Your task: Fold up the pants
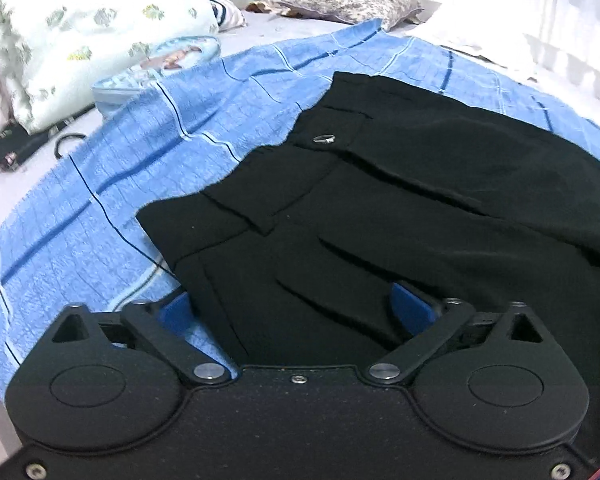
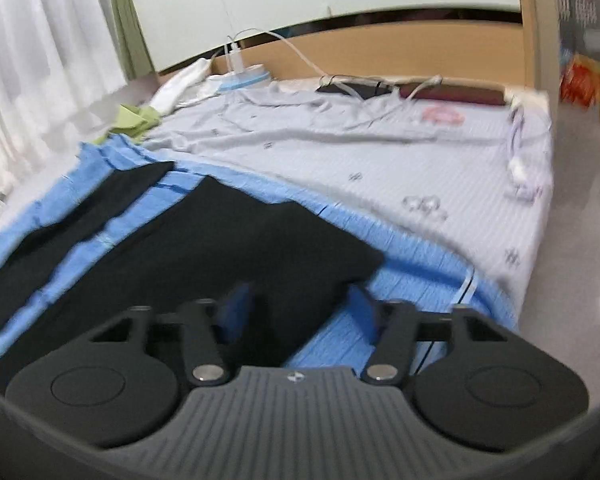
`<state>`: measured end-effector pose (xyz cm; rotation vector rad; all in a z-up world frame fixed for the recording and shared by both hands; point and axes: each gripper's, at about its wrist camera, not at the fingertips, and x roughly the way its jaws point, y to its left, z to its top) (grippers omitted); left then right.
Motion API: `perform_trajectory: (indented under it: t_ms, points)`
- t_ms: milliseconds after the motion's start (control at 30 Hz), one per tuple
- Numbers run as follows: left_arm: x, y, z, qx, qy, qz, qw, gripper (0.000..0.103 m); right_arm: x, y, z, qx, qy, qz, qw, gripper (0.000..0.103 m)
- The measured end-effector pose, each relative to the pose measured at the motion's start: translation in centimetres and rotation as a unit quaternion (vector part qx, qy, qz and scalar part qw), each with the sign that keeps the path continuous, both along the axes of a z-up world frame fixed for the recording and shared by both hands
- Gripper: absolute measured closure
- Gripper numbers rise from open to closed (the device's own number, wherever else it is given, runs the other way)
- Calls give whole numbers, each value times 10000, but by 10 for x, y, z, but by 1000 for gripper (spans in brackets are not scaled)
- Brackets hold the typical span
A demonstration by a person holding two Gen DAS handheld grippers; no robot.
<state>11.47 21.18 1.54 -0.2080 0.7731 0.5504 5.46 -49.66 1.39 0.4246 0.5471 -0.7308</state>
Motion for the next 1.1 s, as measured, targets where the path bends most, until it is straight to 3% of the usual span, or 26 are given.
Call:
perform_trajectory:
  t_ms: [33,67,100,167,267,333,400,567,667,800,967,1033,1100]
  points:
    - [1,-2,1,115,7,-14,9999,24,3,2,0,-234,185,-76,9995,77]
    - [0,-4,3,196,23,-44,9998,28,4,0,0,-363,297,-131,9988,89]
    - [1,-3,4,235,54,-61,9997,30,3,0,0,-404,345,-127,9985,90]
    - [1,0,4,182,72,-69,9998,29,0,-8,-2,-362,384,-237,9983,79]
    - [2,3,6,90,88,-43,9999,29,1,-8,2,-402,510,-336,9973,78]
    - [3,5,10,4,127,-20,9999,30,6,0,9,-571,741,-452,9946,64]
    - [3,7,16,-151,115,-42,9998,28,8,7,20,-694,800,-484,9932,39]
    - [4,14,38,-464,-32,-105,9989,15,11,20,62,-580,359,-87,9976,32]
    - [11,13,52,-441,-161,-163,9988,10,23,28,85,-188,-26,317,9993,21]
    - [27,3,74,-353,-333,-277,9984,3,51,46,104,219,-346,829,9957,15]
    - [54,-5,104,-572,-585,-555,9951,2,94,76,109,513,-450,1300,9892,9]
    - [71,-9,113,-647,-573,-651,9941,1,116,88,112,572,-389,1569,9852,0]
    - [91,-11,119,-700,-484,-748,9936,1,136,98,115,621,-297,1737,9824,0]
